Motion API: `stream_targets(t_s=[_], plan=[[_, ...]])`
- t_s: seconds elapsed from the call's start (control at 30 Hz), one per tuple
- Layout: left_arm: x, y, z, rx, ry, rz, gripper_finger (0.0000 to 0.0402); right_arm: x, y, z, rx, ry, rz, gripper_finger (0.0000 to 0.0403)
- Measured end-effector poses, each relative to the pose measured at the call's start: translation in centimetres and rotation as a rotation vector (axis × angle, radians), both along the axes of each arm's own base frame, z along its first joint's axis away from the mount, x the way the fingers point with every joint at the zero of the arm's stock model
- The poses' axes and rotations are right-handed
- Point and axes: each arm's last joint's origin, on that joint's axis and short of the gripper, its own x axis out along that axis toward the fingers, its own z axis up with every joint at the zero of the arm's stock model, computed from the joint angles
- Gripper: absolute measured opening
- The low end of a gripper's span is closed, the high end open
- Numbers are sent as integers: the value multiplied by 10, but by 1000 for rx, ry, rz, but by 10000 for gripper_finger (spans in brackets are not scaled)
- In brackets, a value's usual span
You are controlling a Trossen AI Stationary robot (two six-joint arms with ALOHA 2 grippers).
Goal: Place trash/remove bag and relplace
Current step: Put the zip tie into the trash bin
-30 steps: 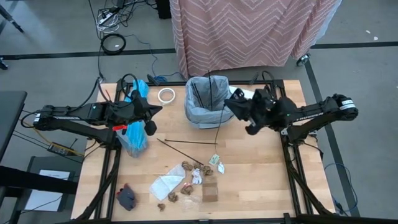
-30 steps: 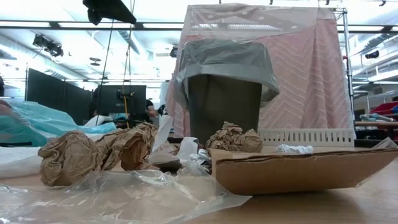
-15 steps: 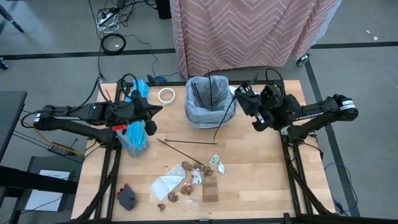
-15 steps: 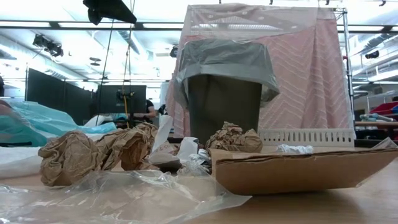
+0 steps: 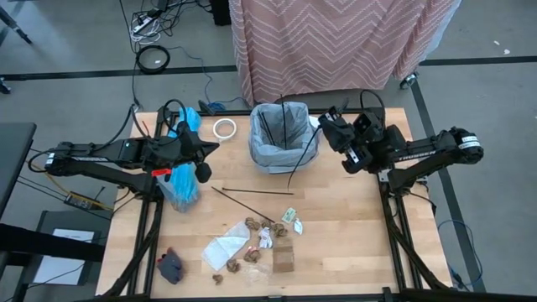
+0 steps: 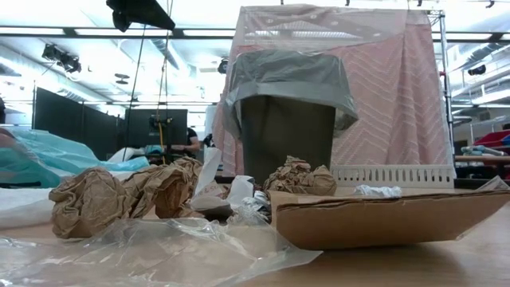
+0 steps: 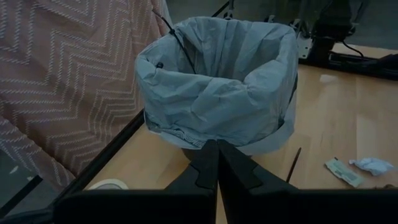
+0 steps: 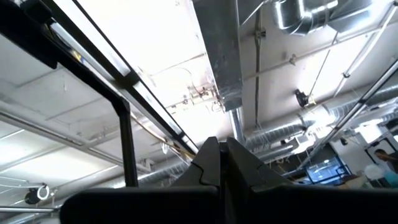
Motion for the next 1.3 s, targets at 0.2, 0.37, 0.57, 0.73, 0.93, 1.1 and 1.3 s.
stream_targets(t_s=[0.2, 0.37, 0.57, 0.73, 0.93, 1.1, 1.3], plan=[[0, 0, 0, 0, 0, 1, 15, -4, -9, 3, -23, -56, -17, 0], [0, 0, 0, 0, 0, 0, 15, -13, -29, 9, -68, -141, -61, 0], [0, 0, 0, 0, 0, 0, 15, -21, -58, 11, -130, -142, -156, 0], [0, 0, 0, 0, 0, 0, 15, -16, -83, 4, -167, 2, -211, 0], [0, 0, 0, 0, 0, 0, 15, -8, -122, -19, -130, 322, -284, 0], [0, 0, 0, 0, -1, 0, 15, 6, -136, -45, -100, 552, -240, 0], [0, 0, 0, 0, 1, 1, 15, 16, -141, -69, -74, 752, -234, 10]])
